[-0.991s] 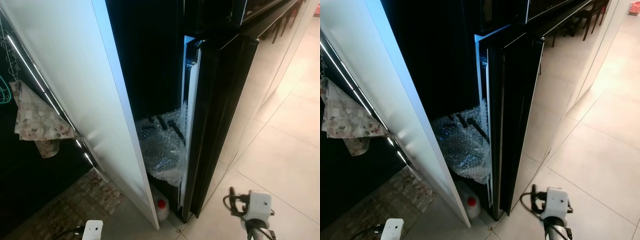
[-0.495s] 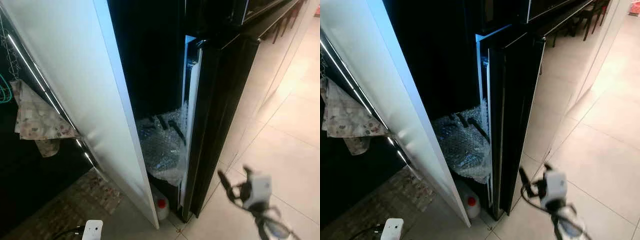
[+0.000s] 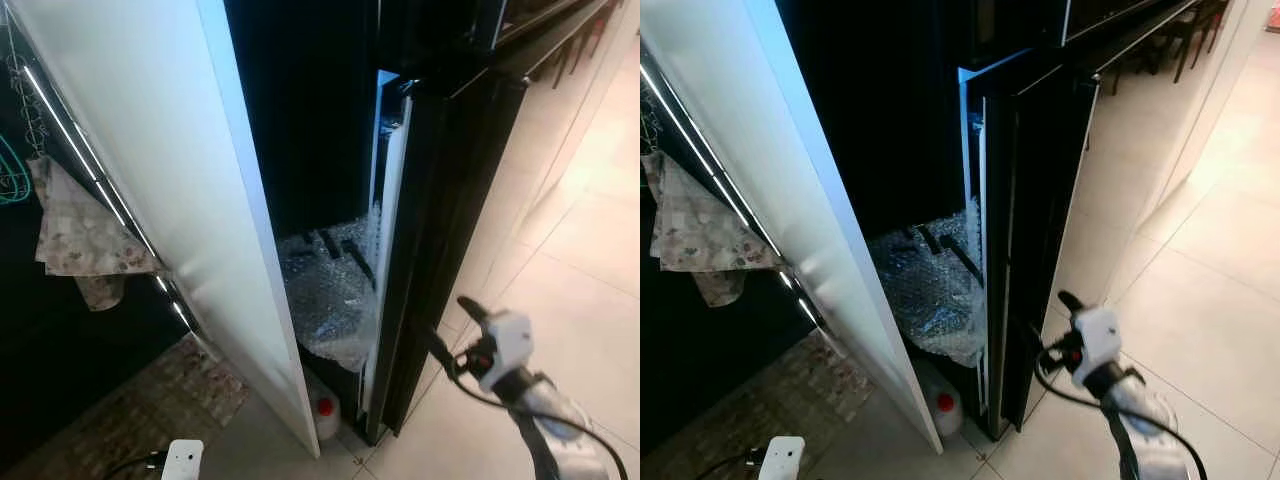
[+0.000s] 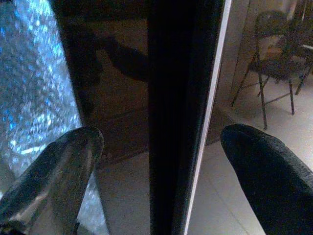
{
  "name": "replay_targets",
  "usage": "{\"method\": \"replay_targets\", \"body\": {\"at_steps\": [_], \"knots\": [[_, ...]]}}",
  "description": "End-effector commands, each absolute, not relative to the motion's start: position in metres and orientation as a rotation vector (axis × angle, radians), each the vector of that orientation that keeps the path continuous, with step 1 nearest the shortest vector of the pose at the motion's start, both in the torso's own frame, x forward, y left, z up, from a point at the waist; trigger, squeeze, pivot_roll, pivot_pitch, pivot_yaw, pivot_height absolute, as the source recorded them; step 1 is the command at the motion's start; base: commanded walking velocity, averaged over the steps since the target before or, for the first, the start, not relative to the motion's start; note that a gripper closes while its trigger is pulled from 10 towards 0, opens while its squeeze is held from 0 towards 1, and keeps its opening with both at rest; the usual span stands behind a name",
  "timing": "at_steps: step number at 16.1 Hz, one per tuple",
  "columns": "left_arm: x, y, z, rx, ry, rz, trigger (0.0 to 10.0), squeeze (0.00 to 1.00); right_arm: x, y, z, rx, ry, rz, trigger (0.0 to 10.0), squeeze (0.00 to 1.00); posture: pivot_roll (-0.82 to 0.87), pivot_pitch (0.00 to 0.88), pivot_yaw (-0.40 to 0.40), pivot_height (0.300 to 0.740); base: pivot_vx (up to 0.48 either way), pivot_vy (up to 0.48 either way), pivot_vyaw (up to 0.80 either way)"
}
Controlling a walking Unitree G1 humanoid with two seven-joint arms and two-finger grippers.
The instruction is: Restocking fridge
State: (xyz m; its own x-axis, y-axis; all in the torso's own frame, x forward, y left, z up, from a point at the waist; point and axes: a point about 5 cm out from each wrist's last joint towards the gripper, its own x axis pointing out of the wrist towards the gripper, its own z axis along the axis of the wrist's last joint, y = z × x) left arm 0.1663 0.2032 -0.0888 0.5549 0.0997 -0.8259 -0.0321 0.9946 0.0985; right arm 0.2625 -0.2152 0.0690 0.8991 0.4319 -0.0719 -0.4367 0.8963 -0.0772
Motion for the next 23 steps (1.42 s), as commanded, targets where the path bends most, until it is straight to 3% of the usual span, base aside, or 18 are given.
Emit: {"method": "replay_targets", "body": {"at_steps": [1, 17, 23], "knots": [[0.166, 0.208, -0.088, 0.095, 0.979, 0.09, 10.0, 0.0, 0.268, -0.214, 0.071, -0.09, 0.066, 0.473, 10.0, 0.0, -0.1, 0.0, 0.096, 0.74, 0.0, 0.0, 0.0], [0.167, 0.21, -0.087, 0.096, 0.969, 0.107, 10.0, 0.0, 0.335, -0.141, 0.093, -0.028, 0.071, 0.746, 10.0, 0.0, -0.07, 0.0, 0.096, 0.74, 0.0, 0.0, 0.0], [0.166, 0.208, -0.088, 0.094, 0.97, 0.107, 10.0, 0.0, 0.348, -0.128, 0.107, -0.006, 0.031, 0.783, 10.0, 0.0, -0.07, 0.0, 0.091, 0.74, 0.0, 0.0, 0.0]]}}
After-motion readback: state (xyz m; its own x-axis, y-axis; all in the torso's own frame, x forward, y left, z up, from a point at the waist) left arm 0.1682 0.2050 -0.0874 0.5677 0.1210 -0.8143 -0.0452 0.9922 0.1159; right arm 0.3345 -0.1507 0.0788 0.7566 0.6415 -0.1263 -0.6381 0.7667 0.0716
